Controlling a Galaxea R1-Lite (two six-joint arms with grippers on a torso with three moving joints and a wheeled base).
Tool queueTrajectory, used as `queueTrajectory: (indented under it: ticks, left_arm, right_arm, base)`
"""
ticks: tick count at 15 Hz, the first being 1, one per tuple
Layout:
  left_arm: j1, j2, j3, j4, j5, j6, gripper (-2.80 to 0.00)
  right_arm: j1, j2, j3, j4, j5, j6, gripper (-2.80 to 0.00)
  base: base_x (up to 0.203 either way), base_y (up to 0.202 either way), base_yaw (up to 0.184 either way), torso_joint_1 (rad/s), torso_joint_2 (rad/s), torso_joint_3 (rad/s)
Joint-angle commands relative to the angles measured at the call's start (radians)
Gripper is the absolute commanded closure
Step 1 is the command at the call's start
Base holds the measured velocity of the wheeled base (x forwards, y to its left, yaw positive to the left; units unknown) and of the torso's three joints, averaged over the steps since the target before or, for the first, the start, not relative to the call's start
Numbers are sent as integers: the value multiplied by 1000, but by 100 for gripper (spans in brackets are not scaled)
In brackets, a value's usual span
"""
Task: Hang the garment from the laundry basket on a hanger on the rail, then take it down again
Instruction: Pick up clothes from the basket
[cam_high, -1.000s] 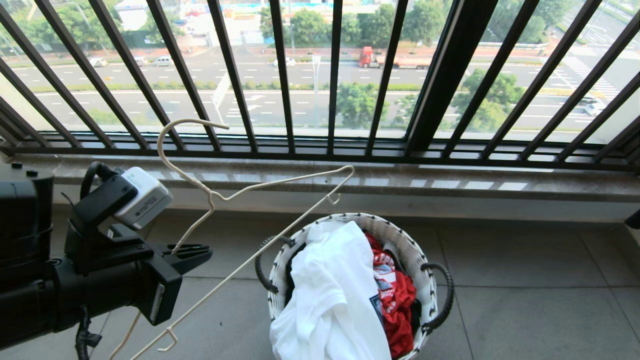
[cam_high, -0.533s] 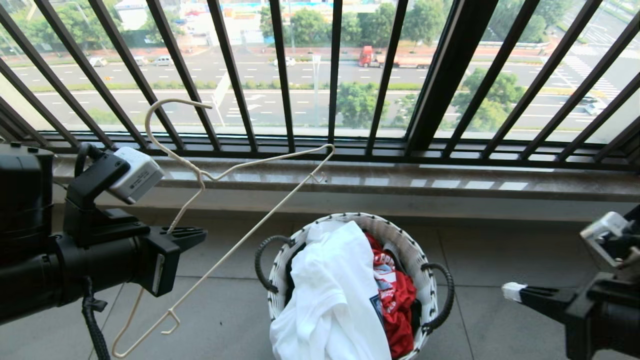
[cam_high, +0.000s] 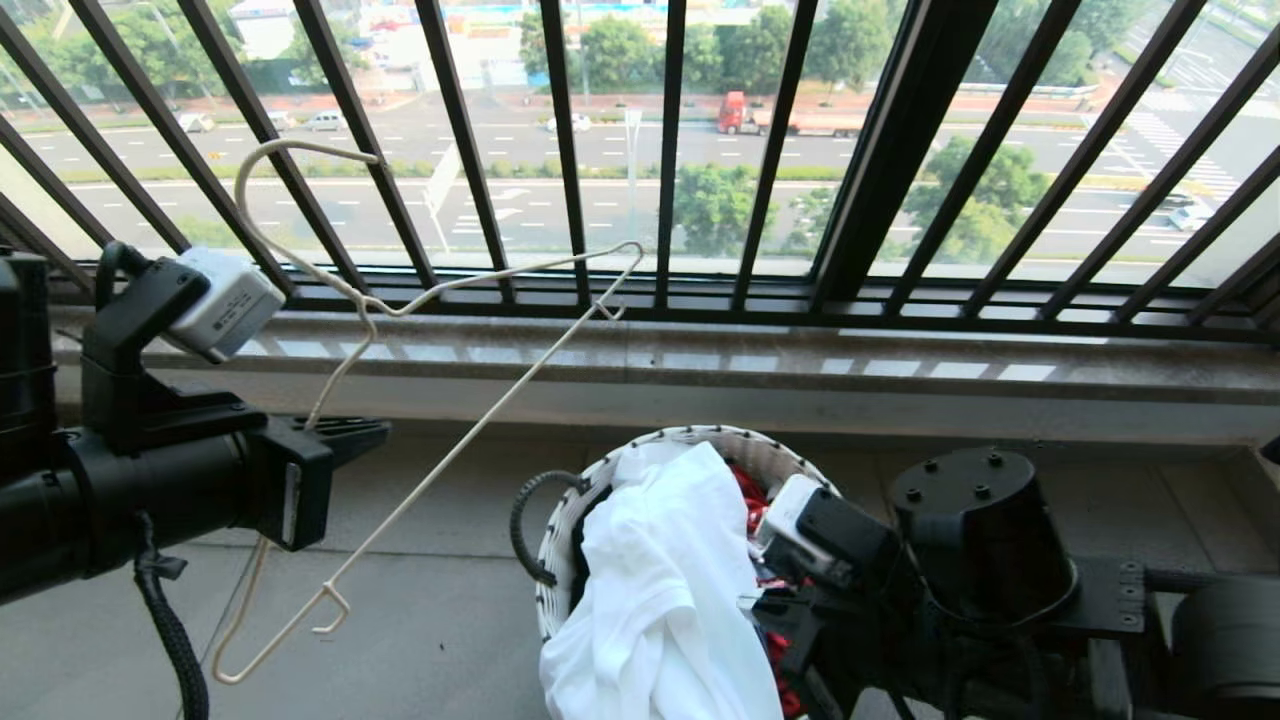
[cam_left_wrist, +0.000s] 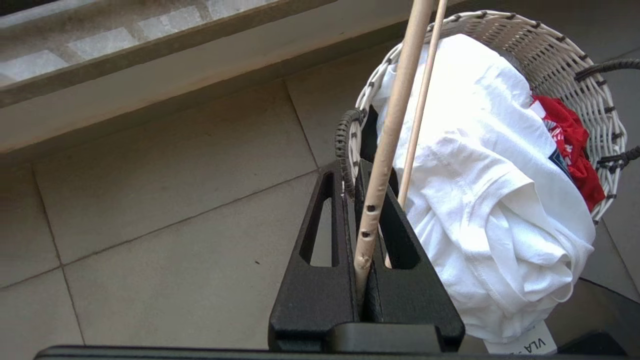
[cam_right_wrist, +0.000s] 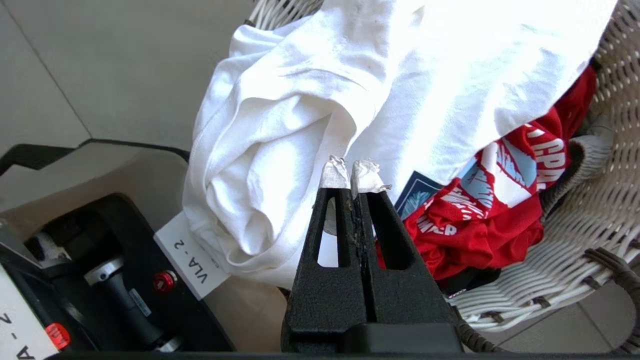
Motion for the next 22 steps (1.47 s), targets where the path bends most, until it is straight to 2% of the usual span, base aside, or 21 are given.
queueTrajectory:
  ticks: [1,2,4,7,9,22]
  left_arm:
    - [22,-13,-10,0,0,1,0]
    - [22,-11,-9,0,-1,1,0]
    - [22,-13,-9,0,0,1,0]
    - [22,-12,-5,0,-1,4,0]
    - [22,-13,-4,0,-1,4,0]
    - [19,-24,2,0,-5,10,0]
  right_arm:
    - [32,117,-11,-34,-6,-34,0]
    - [47,134,0,-85,-6,-43,-280]
    - [53,203,22,-204,-12,-65,-280]
    - [50,342,55,-484,-42,-126,-280]
    - [52,395,66,-589,-58,-163,-280]
    - [-89,446,26,-605,-77,-213,-280]
  base:
    - [0,0,0,0,0,0]
    - [0,0,0,0,0,0]
    - [0,0,0,0,0,0]
    - [0,0,0,0,0,0]
    - [0,0,0,0,0,0]
    - [0,0,0,0,0,0]
